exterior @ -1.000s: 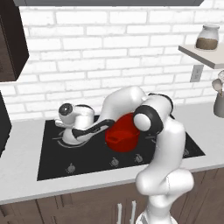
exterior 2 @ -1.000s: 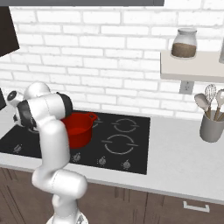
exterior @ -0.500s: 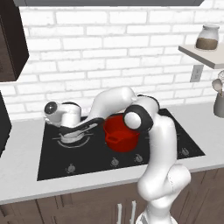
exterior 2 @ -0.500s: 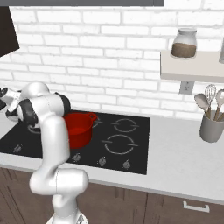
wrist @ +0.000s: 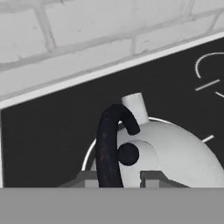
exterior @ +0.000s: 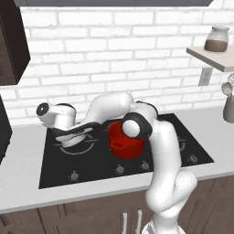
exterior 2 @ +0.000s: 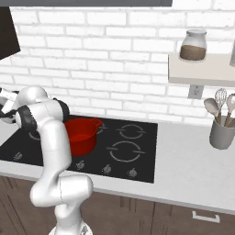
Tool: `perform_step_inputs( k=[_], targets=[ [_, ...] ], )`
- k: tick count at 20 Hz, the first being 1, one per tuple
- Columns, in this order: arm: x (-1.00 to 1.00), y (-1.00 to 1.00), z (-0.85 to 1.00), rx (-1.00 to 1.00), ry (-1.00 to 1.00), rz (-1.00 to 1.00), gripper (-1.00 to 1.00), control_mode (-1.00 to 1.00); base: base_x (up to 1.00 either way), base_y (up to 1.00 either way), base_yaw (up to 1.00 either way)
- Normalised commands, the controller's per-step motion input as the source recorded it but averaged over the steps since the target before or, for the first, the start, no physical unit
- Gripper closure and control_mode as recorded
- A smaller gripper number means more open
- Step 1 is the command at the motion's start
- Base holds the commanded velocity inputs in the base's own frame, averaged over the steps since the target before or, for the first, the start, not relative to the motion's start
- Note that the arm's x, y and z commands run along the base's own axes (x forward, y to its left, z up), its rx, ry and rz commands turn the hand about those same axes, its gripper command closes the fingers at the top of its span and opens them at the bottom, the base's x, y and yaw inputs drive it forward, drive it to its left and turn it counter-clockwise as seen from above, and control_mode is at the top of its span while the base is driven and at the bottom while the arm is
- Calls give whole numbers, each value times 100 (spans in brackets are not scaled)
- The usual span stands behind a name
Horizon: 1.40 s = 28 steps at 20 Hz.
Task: Pick the kettle from the counter and place it on a stove burner. Then turn the burner on.
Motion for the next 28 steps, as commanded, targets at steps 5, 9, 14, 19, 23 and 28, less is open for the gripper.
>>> perform_step_inputs(
  k=[5,9,14,19,23,28],
  targets=[
    [0,-18,-20,0,0,0,-100,-100,0,0,0],
    [0,-38,-25,0,0,0,-100,-100,0,0,0],
    [0,-36,-25,0,0,0,-100,-100,0,0,0],
    [0,-9,-7,0,0,0,-100,-100,0,0,0],
    [0,0,0,0,0,0,-100,-100,0,0,0],
    [0,-3,5,0,-2,0,-100,-100,0,0,0]
  ],
)
